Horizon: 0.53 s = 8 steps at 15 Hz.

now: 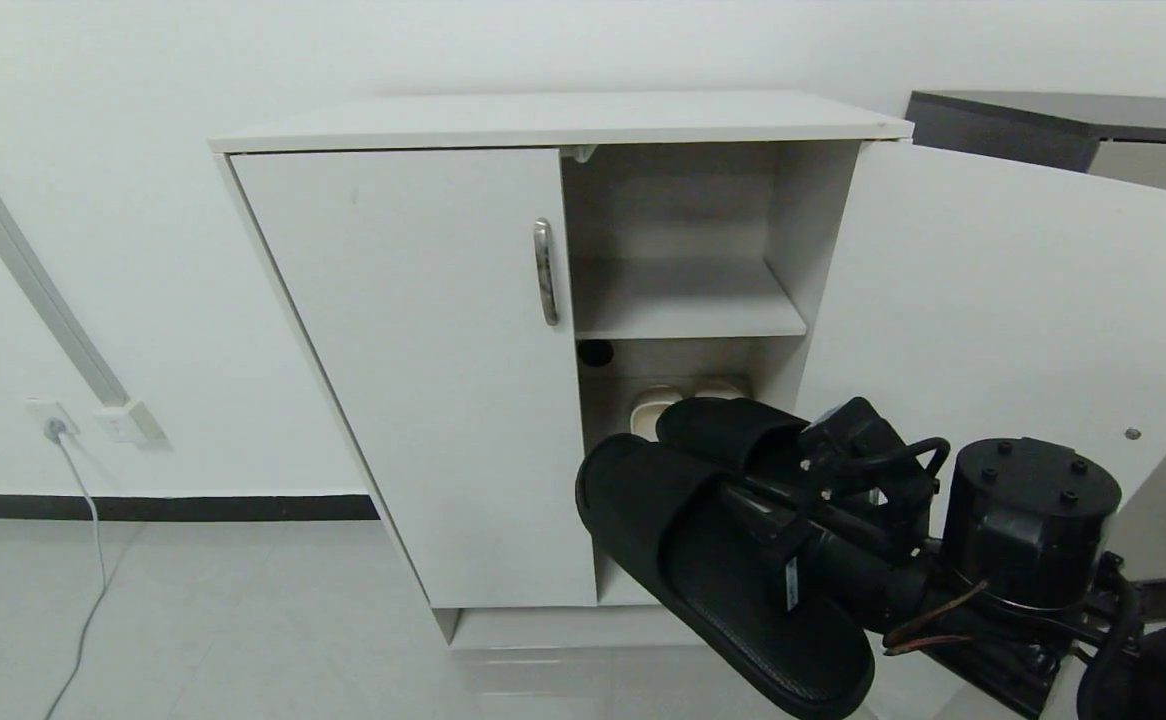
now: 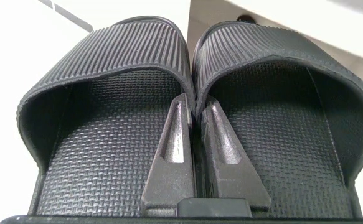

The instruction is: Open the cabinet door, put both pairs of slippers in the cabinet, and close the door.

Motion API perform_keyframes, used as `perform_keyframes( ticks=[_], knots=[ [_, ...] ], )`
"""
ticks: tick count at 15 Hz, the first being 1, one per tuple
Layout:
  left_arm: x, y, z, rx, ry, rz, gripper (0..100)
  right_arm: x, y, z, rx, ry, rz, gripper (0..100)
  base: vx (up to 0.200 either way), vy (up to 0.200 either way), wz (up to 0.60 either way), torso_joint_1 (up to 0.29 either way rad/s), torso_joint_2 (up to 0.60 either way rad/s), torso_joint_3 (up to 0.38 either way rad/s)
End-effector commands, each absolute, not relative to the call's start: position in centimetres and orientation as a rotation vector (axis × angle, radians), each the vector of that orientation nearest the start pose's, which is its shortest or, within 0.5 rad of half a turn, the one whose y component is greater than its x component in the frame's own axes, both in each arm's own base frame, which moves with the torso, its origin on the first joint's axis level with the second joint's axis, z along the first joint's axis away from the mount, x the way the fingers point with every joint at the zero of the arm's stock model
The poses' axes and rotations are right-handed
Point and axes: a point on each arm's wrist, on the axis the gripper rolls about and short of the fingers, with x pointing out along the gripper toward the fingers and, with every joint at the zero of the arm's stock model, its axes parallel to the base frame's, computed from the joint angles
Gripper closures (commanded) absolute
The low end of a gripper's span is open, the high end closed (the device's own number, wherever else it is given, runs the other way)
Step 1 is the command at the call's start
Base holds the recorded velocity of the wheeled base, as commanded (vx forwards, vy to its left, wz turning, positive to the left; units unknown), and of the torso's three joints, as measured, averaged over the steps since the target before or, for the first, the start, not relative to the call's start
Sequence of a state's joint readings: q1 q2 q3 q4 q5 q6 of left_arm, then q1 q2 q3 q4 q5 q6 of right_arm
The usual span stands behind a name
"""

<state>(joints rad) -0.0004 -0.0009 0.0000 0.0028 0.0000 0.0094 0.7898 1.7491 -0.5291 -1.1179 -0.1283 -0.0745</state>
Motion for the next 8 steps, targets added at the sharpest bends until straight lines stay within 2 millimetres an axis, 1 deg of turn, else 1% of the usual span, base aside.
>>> perform_keyframes(
  ticks=[1, 2, 4, 8],
  knots=[
    [-2.28, 0.0, 7.53, 0.009, 0.002, 0.0, 100, 20.41, 20.18, 14.47, -0.122, 0.075, 0.664, 100, 0.0, 0.0, 0.0, 0.002, 0.3, 0.295],
    [-2.28, 0.0, 7.53, 0.009, 0.002, -0.002, 100, 20.42, 20.2, 14.42, -0.122, 0.076, 0.664, 100, 0.0, 0.0, 0.0, 0.007, 0.17, 0.178],
    [-2.28, 0.0, 7.53, 0.009, 0.002, 0.0, 100, 20.37, 20.21, 14.47, -0.122, 0.074, 0.666, 100, 0.0, 0.0, 0.0, -0.002, 0.08, 0.068],
    [-2.28, 0.0, 7.53, 0.009, 0.002, 0.0, 100, 20.39, 20.17, 14.51, -0.121, 0.073, 0.664, 100, 0.0, 0.0, 0.0, 0.0, 0.0, 0.0]
  ],
)
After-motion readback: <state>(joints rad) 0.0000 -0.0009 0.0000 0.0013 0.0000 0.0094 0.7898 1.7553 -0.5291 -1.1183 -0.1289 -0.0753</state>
